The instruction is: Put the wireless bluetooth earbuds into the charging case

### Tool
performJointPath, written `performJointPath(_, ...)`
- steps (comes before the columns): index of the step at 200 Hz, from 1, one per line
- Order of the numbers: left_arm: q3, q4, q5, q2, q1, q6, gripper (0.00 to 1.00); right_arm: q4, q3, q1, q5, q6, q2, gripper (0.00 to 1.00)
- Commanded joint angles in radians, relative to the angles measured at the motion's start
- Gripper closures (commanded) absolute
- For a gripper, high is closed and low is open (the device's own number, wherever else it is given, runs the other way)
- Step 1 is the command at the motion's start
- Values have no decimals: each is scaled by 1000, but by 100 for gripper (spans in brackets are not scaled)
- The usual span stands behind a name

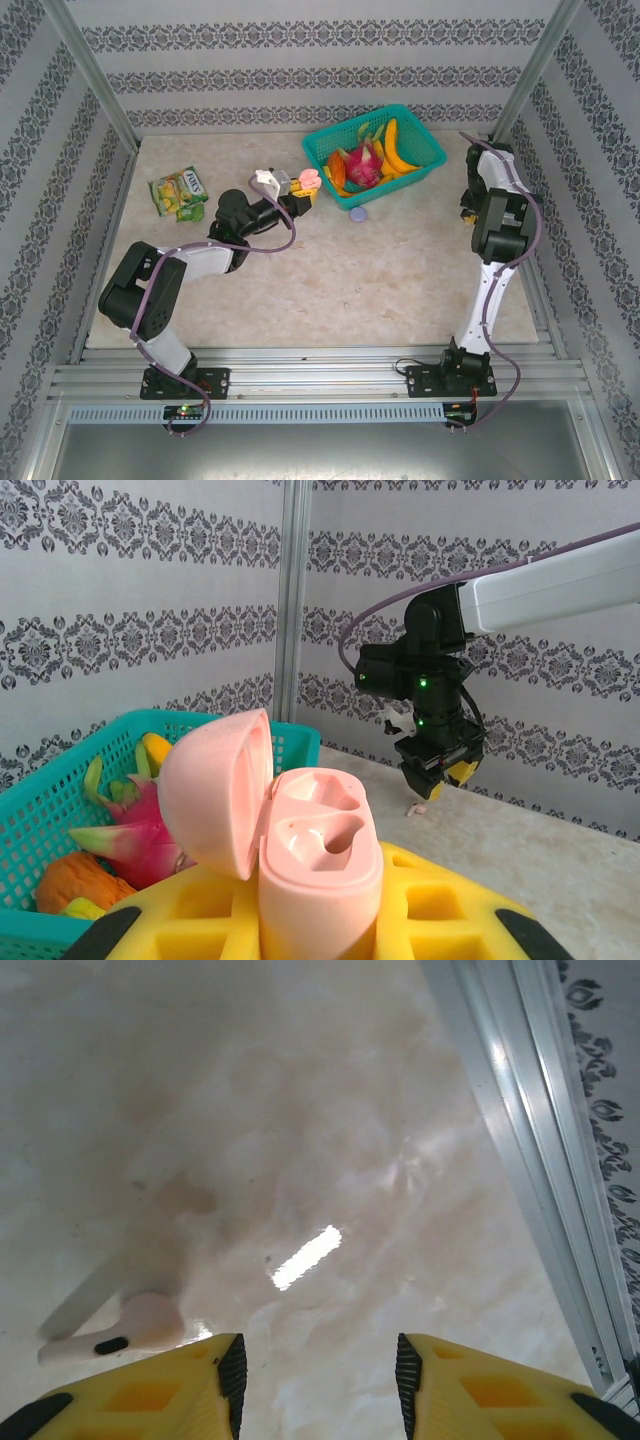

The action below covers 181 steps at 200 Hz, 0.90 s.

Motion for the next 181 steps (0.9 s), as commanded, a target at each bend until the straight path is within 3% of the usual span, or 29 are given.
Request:
performJointPath(1,20,56,30,-30,-7,-24,100,46,-10,-10,13,-7,-30,53)
performJointPath(33,18,59,24,-29,-9,-34,100,37,47,-9,22,17,4,48)
performJointPath(70,21,43,22,-33,-8,-31,100,0,111,-9,127,52,73,44)
performJointPath(181,56,6,22,-19,-11,-27,100,-3,216,-18,181,43,158,47)
